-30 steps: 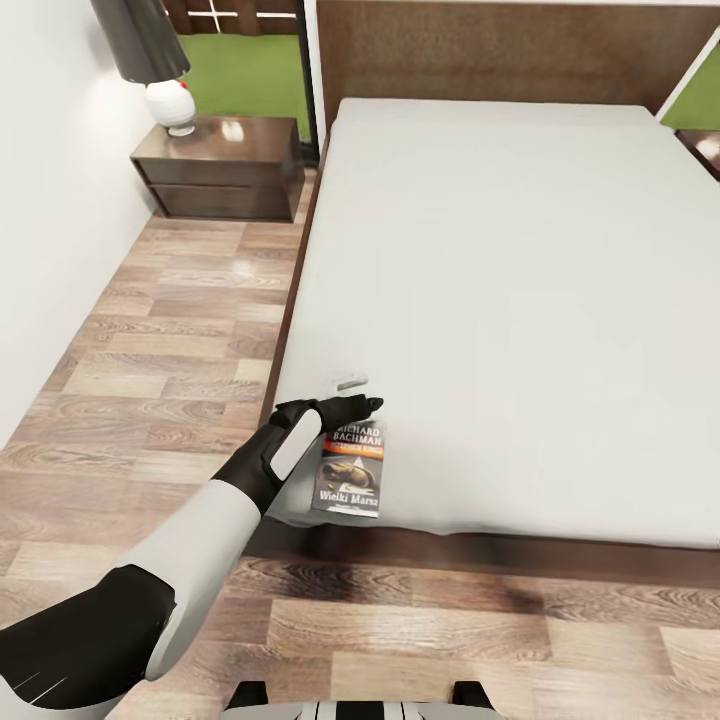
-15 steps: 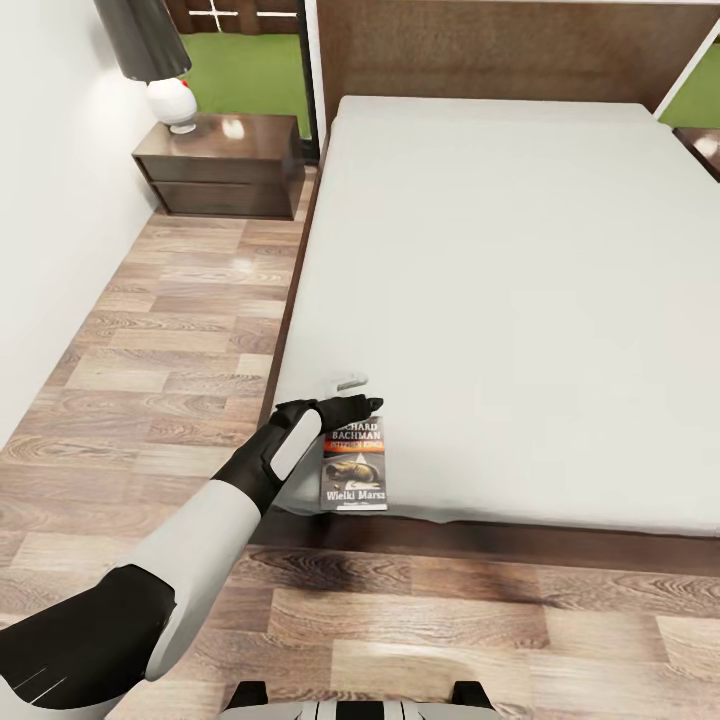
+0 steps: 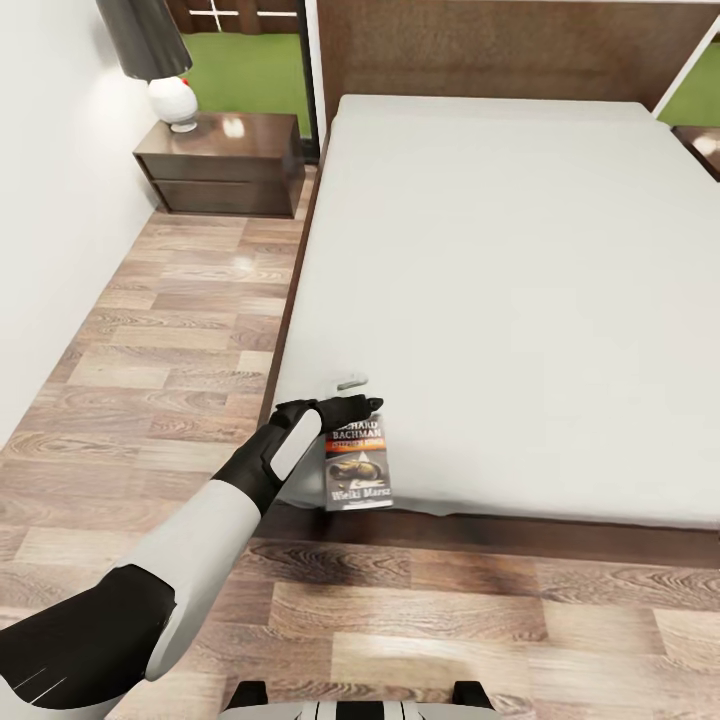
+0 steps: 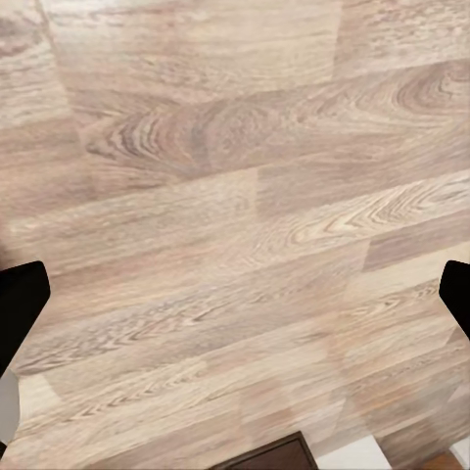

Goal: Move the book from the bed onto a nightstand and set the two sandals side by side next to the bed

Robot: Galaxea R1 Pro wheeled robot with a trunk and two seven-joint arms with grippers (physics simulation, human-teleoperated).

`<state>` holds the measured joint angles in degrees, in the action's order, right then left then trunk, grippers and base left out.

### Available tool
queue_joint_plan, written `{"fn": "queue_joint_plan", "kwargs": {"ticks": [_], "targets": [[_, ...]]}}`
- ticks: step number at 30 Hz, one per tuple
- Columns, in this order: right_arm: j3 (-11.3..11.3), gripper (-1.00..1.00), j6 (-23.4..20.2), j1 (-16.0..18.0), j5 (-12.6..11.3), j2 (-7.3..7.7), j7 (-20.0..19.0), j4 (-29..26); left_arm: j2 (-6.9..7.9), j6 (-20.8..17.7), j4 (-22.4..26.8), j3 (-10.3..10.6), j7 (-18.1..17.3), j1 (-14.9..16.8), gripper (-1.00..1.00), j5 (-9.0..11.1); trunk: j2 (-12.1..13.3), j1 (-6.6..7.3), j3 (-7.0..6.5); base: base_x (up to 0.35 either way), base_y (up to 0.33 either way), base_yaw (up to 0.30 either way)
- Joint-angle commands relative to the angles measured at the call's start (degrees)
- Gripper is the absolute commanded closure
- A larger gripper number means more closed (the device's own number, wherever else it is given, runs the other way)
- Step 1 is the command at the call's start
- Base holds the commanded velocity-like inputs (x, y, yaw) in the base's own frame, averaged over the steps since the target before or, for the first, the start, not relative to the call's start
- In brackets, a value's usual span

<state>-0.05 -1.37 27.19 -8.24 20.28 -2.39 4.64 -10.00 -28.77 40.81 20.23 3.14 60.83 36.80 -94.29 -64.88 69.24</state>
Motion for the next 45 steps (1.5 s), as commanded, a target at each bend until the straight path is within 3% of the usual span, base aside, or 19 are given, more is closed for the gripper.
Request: {"fn": "queue_joint_plan", "kwargs": {"ticks": [1, 11, 45], "targets": [[-0.04, -1.0, -0.04, 0.06, -0.55, 0.02, -0.25, 0.1, 0.0, -0.41, -0.03, 0.07, 0.55, -0.01, -1.0, 0.55, -0.01, 0.0, 0.04, -0.044, 0.0, 0.0], [-0.04, -1.0, -0.04, 0.06, -0.55, 0.02, -0.25, 0.11, 0.0, -0.41, -0.03, 0.07, 0.55, -0.01, -1.0, 0.55, -0.01, 0.0, 0.04, -0.009, 0.0, 0.0], [-0.04, -1.0, -0.04, 0.06, -0.55, 0.01, -0.26, 0.05, 0.0, -0.5, 0.08, 0.07, 0.5, -0.01, -1.0, 0.54, 13.62, 7.47, -6.07, 0.0, 0.0, 0.0]]}}
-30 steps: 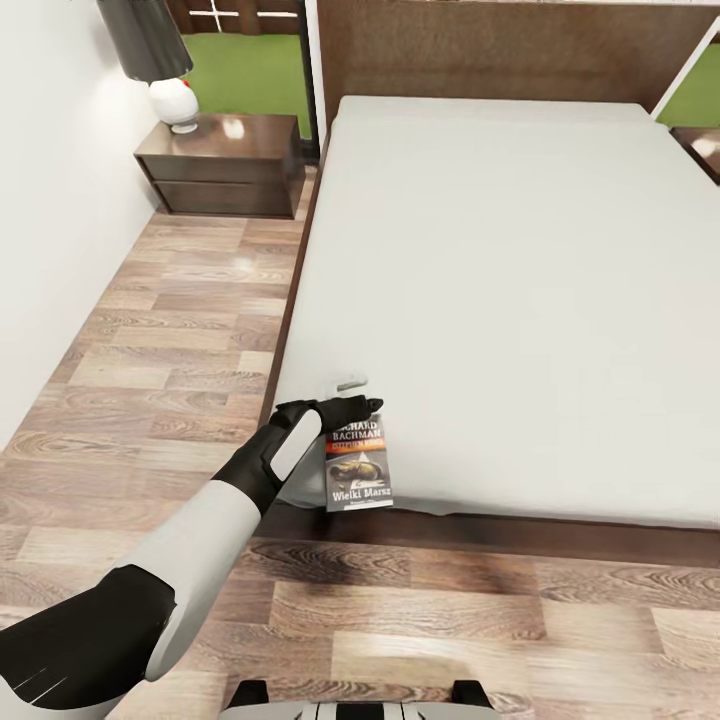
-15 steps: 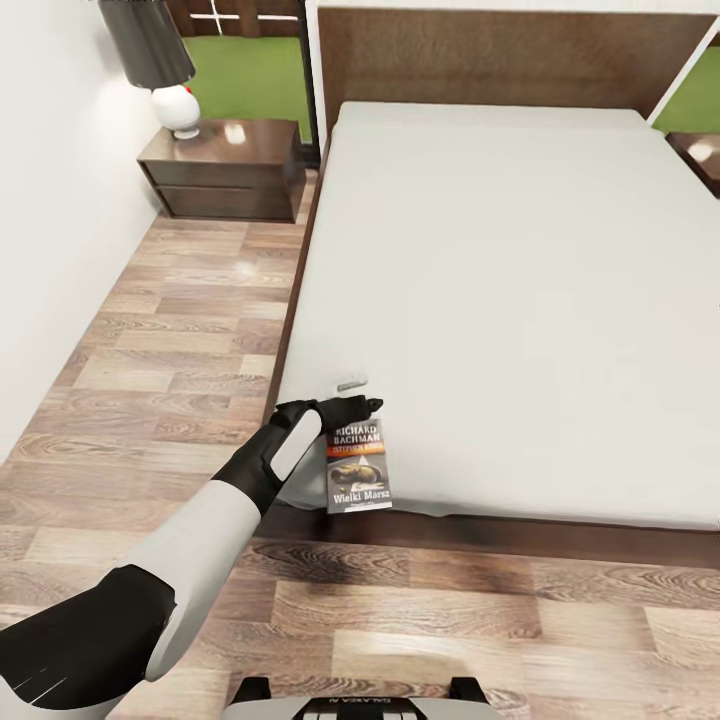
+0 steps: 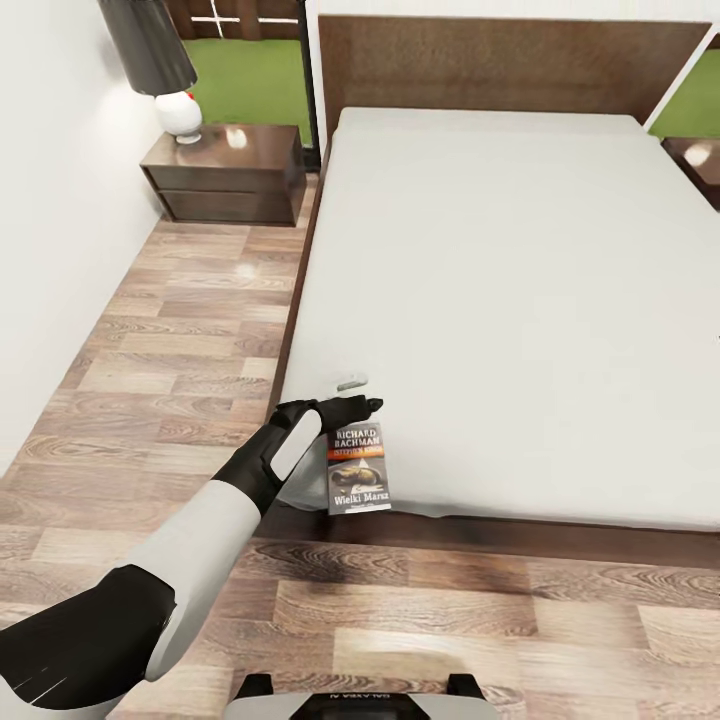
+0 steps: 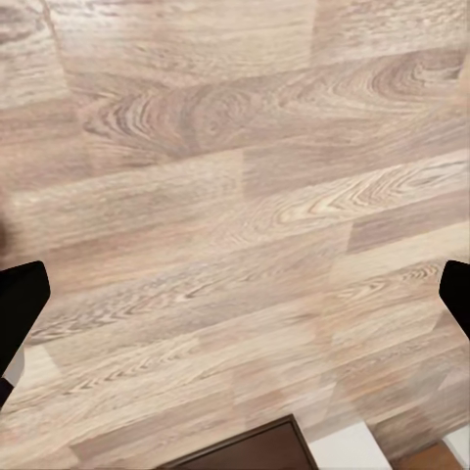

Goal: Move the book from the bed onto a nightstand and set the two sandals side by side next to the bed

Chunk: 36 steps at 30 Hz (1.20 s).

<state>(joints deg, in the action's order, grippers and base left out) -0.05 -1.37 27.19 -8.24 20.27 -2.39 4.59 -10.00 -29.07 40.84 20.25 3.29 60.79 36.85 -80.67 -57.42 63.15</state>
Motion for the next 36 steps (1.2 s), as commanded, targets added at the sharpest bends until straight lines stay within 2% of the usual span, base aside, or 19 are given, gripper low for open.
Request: {"fn": "queue_joint_plan", "kwargs": {"ticks": [1, 19, 34, 36], "targets": [[-0.04, -1.0, -0.04, 0.06, -0.53, 0.02, -0.25, 0.09, 0.0, -0.19, 0.04, 0.05, 0.3, 0.02, -1.0, 0.5, 0.4, 0.23, -0.16, 0.0, 0.0, 0.0], [0.16, -1.0, -0.03, 0.06, -0.46, 0.53, 0.13, -0.14, 0.0, -0.11, 0.48, 0.09, -0.06, 0.01, -1.0, 0.59, 7.62, 4.18, -3.39, 0.0, 0.0, 0.0], [0.15, -1.0, 0.05, 0.06, -0.46, 0.65, 0.11, -0.19, 0.0, -0.16, 0.52, -0.12, -4.57, 0.03, -1.0, 0.6, 13.63, 7.47, -6.08, 0.0, 0.0, 0.0], [0.14, -1.0, 0.05, 0.06, -0.49, 0.59, 0.11, -0.19, 0.0, -0.21, 1.23, -1.16, -6.33, 0.03, -1.0, 0.95, 14.43, 7.91, -6.44, 0.0, 0.0, 0.0]]}}
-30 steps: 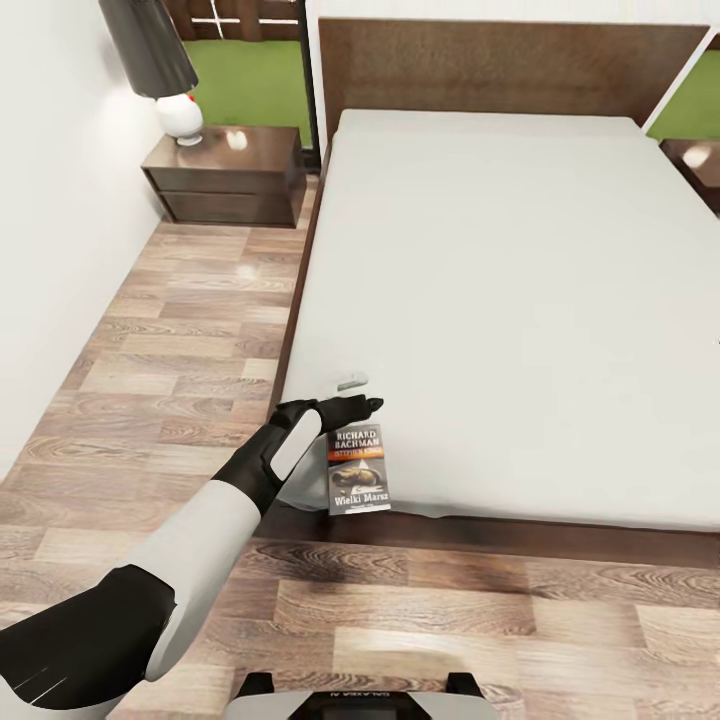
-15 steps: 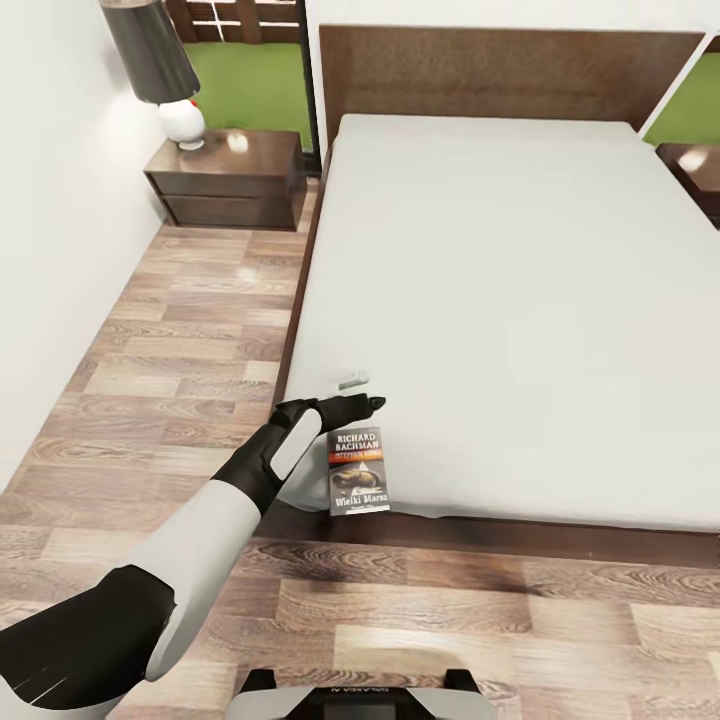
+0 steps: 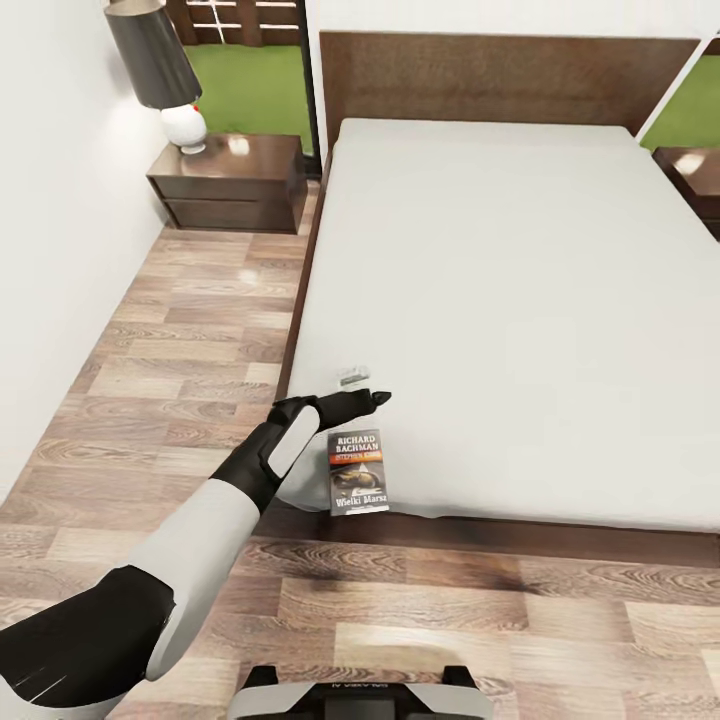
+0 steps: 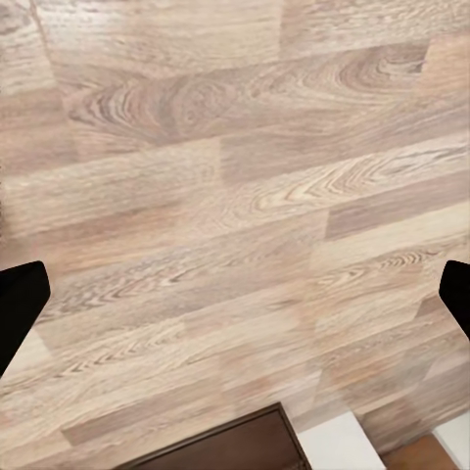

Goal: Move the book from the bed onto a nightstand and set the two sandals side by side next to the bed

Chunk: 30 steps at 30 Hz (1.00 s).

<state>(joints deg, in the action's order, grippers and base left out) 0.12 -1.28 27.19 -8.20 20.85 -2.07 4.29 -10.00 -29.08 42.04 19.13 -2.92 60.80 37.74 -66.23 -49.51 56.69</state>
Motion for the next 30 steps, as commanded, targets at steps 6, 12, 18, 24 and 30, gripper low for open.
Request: {"fn": "queue_joint_plan", "kwargs": {"ticks": [6, 12, 18, 24, 30], "targets": [[-0.1, -1.0, -0.04, 0.06, -0.53, -0.33, -0.22, 0.1, 0.92, -0.64, 1.23, -4.53, -3.92, 0.02, -1.0, 4.48, 2.4, 1.32, -1.06, 0.0, 0.0, 0.0], [-0.17, -1.0, -0.04, 0.06, -0.58, -0.45, -0.27, 0.15, 9.34, -6.21, 1.74, -7.07, -11.94, 0.02, -1.0, 11.3, 4.8, 2.64, -2.13, 0.0, 0.0, 0.0], [-0.05, -1.0, 0.04, 0.06, -0.66, -0.4, -0.59, 0.11, 19.42, -8.33, -1.67, -7.08, -18.63, -0.69, -1.0, 14.37, 7.21, 3.96, -3.21, 0.0, 0.0, 0.0], [-0.03, -1.0, 0.05, 0.06, -0.68, -0.38, -0.65, 0.21, 28.76, -7.24, -11.51, -7.09, -24.5, -3.58, -1.0, 14.43, 9.62, 5.27, -4.29, 0.0, 0.0, 0.0], [-0.03, -1.0, 0.05, 0.06, -0.68, -0.37, -0.66, 0.19, 31.73, 1.4, -24.03, -7.08, -30.58, -4.3, -1.0, 14.31, 12.02, 6.59, -5.36, 0.0, 0.0, 0.0]]}}
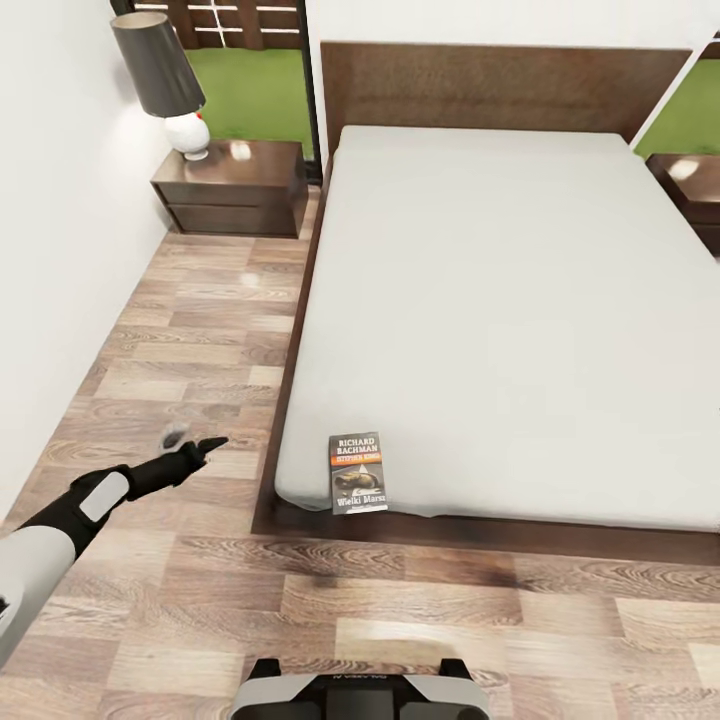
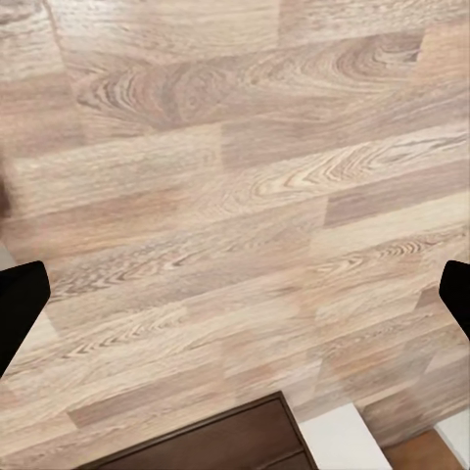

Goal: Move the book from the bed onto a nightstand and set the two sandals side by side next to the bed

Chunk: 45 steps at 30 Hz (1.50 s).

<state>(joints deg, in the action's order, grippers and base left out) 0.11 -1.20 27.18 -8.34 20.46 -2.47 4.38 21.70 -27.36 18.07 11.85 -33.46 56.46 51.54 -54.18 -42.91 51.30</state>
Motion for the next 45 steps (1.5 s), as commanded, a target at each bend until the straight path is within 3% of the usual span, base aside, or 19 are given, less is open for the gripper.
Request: {"fn": "queue_joint_plan", "kwargs": {"ticks": [1, 9, 14, 18, 22, 24, 25, 28, 30, 33, 38, 45], "targets": [[-0.02, -1.0, -0.03, 0.06, -0.54, 0.02, -0.26, 0.08, 0.15, 2.23, -2.5, 0.26, -0.32, 0.01, -1.0, 0.5, 0.38, 0.22, -0.16, 0.0, 0.0, 0.0], [0.05, -1.0, -0.03, 0.06, -0.46, -0.02, -0.23, -0.16, 0.18, 13.78, -14.83, 0.44, -2.37, -0.59, -1.0, 0.48, 3.59, 1.98, -1.59, 0.0, 0.0, 0.0], [0.07, -1.0, -0.06, 0.06, -0.39, -0.06, 0.07, -0.3, -0.68, 21.99, -16.6, 0.58, -2.75, -6.06, -1.0, 0.49, 5.6, 3.07, -2.49, 0.0, 0.0, 0.0], [-0.12, -1.0, -0.09, 0.08, -0.37, -0.7, 0.2, -2.79, -1.78, 27.2, -16.86, 0.58, -0.94, -11.02, -1.0, 0.47, 7.2, 3.95, -3.21, 0.0, 0.0, 0.0], [-0.19, -1.0, -0.81, 0.06, -0.43, -4.59, 0.21, -12.55, -2.35, 33.5, -16.95, 0.62, 1.35, -16.77, -1.0, 0.49, 8.81, 4.83, -3.93, 0.0, 0.0, 0.0], [-0.19, -1.0, -0.94, 0.08, -0.44, -6.01, 0.22, -14.81, -2.4, 34.41, -16.98, 0.63, 1.91, -17.7, -1.0, 0.49, 9.21, 5.05, -4.11, 0.0, 0.0, 0.0], [-0.2, -1.0, -1.01, 0.1, -0.44, -7.83, 0.2, -16.52, -2.47, 34.87, -17.0, 0.63, 2.34, -18.39, -1.0, 0.49, 9.21, 5.05, -4.11, 0.0, 0.0, 0.0], [-0.2, -1.0, -1.03, 0.13, -0.45, -10.48, 0.21, -18.38, -2.81, 35.2, -17.01, 0.63, 2.6, -19.17, -1.0, 0.49, 9.21, 5.05, -4.11, 0.0, 0.0, 0.0], [-0.2, -1.0, -1.07, 0.14, -0.45, -13.62, 0.25, -21.57, -3.42, 35.37, -17.03, 0.63, 2.77, -19.66, -1.0, 0.49, 9.21, 5.05, -4.11, 0.0, 0.0, 0.0], [-0.2, -1.0, -1.08, 0.15, -0.45, -16.27, 0.26, -24.07, -3.6, 35.42, -17.08, 0.63, 2.82, -20.02, -1.0, 0.49, 9.21, 5.05, -4.11, 0.0, 0.0, 0.0], [-0.2, -1.0, -1.08, 0.15, -0.45, -18.37, 0.18, -25.25, -3.66, 35.42, -17.1, 0.63, 2.8, -20.28, -1.0, 0.51, 9.21, 5.05, -4.11, 0.0, 0.0, 0.0], [-0.26, -1.0, -1.15, 0.15, -0.52, -23.65, -0.42, -27.26, -3.74, 35.36, -17.1, 0.63, 2.71, -20.9, -1.0, 0.57, 9.21, 5.05, -4.11, 0.0, 0.0, 0.0]]}}
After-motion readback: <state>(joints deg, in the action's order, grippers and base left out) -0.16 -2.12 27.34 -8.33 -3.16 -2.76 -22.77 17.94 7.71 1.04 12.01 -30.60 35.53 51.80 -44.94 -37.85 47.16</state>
